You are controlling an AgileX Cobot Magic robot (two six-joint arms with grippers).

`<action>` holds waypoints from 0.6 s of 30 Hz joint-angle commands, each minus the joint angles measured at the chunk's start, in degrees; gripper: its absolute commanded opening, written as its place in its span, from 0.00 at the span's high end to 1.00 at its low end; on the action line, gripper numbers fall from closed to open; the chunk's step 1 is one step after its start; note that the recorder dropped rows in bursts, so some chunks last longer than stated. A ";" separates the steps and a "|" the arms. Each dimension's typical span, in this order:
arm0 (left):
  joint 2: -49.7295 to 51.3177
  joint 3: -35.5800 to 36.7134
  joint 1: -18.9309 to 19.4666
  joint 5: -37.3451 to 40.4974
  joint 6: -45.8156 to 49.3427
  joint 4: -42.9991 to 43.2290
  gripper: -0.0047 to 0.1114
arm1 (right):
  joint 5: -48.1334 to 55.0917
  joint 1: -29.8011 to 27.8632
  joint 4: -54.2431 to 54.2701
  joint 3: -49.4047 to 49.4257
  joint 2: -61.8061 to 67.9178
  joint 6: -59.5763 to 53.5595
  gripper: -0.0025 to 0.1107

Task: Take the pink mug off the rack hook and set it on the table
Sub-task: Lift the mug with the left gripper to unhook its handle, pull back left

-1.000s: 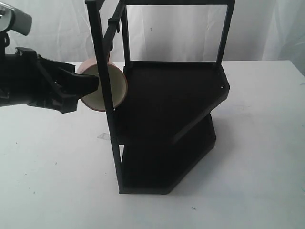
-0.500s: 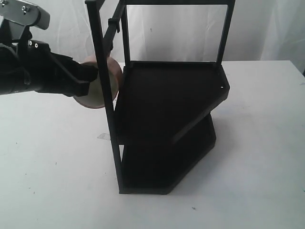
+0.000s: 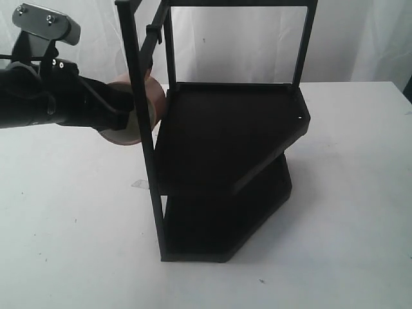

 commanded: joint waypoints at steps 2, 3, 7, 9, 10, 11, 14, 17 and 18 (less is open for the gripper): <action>1.25 -2.14 -0.35 1.12 -0.18 -0.89 0.42 | -0.50 -0.16 -0.42 0.29 -0.37 -0.25 0.98; 1.66 -2.30 -0.35 0.82 -0.18 -0.89 0.42 | -0.50 -0.16 -0.42 0.29 -0.37 -0.25 0.98; 3.44 -2.42 -0.35 0.59 -0.18 -0.89 0.42 | -0.50 -0.16 -0.42 0.29 -0.37 -0.25 0.98; 3.80 -2.42 -0.35 0.43 -0.18 -0.89 0.42 | -0.50 -0.16 -0.42 0.29 -0.37 -0.25 0.98; 3.80 -2.42 -0.35 0.43 -0.18 -0.89 0.42 | -0.50 -0.16 -0.42 0.29 -0.37 -0.25 0.98; 3.77 -2.42 -0.35 0.30 -0.18 -0.89 0.42 | -0.50 -0.16 -0.42 0.29 -0.37 -0.25 0.98; 3.77 -2.42 -0.35 0.31 -0.18 -0.89 0.47 | -0.50 -0.16 -0.42 0.29 -0.37 -0.25 0.98; 3.77 -2.42 -0.35 0.31 -0.18 -0.89 0.56 | -0.50 -0.16 -0.42 0.29 -0.37 -0.25 0.98; 3.77 -2.42 -0.35 0.41 -0.18 -0.89 0.59 | -0.50 -0.16 -0.42 0.29 -0.37 -0.25 0.98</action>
